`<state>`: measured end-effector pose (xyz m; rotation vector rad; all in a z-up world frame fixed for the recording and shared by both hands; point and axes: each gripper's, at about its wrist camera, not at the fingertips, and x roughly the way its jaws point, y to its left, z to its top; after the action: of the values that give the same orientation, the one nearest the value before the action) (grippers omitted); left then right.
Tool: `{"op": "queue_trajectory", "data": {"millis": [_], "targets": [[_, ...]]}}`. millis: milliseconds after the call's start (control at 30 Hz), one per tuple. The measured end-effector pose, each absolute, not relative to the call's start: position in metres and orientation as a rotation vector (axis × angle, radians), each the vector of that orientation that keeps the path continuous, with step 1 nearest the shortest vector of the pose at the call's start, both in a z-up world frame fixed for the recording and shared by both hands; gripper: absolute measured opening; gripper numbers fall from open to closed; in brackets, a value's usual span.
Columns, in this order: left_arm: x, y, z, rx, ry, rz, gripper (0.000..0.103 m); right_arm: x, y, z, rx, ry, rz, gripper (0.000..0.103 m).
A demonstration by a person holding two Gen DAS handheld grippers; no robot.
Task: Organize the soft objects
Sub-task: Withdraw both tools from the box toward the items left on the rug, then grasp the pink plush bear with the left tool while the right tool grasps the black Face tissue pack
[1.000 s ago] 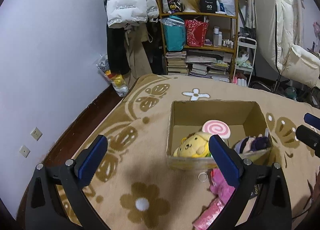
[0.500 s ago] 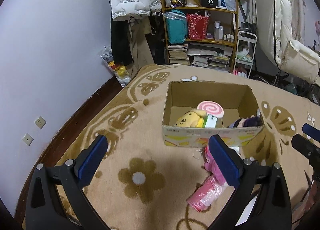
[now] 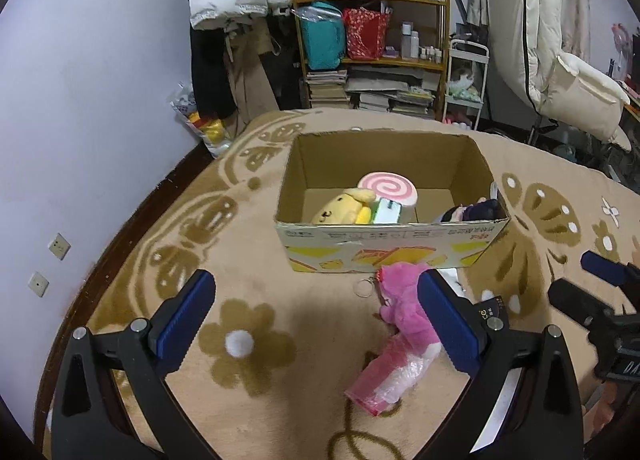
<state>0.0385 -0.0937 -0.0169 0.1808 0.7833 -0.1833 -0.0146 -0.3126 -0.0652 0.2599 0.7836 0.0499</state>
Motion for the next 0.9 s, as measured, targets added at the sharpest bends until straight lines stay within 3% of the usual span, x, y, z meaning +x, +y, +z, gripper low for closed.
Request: {"op": "queue_trajectory", "data": {"millis": [900], "targets": [[0.095,-0.139,-0.077,0.222,0.910,-0.296,0.100,0.024,-0.307,-0.137,0.257,0.992,0.022,0.102]]}}
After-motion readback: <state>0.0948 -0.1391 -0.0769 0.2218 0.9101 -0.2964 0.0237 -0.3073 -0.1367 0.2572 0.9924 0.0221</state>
